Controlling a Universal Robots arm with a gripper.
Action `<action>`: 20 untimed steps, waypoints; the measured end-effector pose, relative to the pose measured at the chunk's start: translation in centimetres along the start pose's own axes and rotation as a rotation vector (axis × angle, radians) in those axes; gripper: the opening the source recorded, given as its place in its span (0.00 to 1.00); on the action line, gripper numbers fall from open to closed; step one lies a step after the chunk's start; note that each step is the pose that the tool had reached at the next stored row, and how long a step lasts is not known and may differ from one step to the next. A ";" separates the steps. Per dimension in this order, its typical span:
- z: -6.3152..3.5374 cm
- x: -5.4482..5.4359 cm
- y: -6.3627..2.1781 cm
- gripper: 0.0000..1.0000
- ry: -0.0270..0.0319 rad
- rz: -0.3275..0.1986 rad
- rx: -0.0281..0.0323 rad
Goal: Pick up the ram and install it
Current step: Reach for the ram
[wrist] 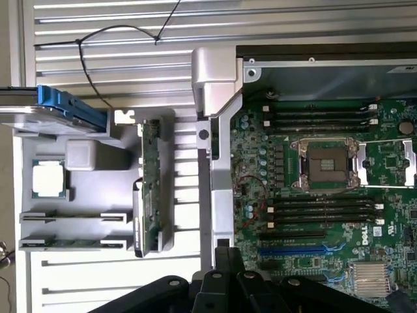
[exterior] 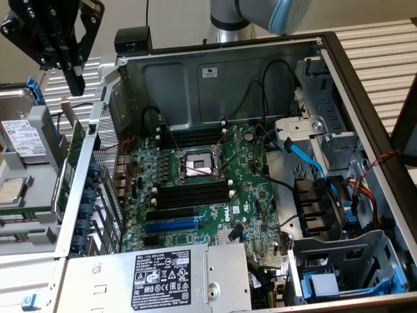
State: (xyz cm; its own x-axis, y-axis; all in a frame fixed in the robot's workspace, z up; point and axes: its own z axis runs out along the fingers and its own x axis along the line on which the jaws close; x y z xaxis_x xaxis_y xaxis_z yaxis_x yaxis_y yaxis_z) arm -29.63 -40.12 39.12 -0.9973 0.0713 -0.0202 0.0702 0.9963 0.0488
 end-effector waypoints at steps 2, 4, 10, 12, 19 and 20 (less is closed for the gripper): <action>-0.01 0.9 -0.09 0.11 0.0000 0.000 0.0000; -0.02 1.8 -0.17 0.11 0.0000 0.000 0.0000; -0.04 4.4 -0.43 0.11 -0.0010 0.000 -0.0001; -0.05 5.4 -0.52 0.11 -0.0011 0.000 -0.0001; -0.09 8.3 -0.79 0.11 -0.0011 0.000 -0.0001; -0.09 8.8 -0.83 0.11 -0.0011 0.000 -0.0001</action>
State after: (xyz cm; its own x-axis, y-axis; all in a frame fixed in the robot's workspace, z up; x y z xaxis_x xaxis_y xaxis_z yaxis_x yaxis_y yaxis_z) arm -38.46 -40.32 39.00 -0.9972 0.0712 -0.0213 0.0701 0.9963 0.0489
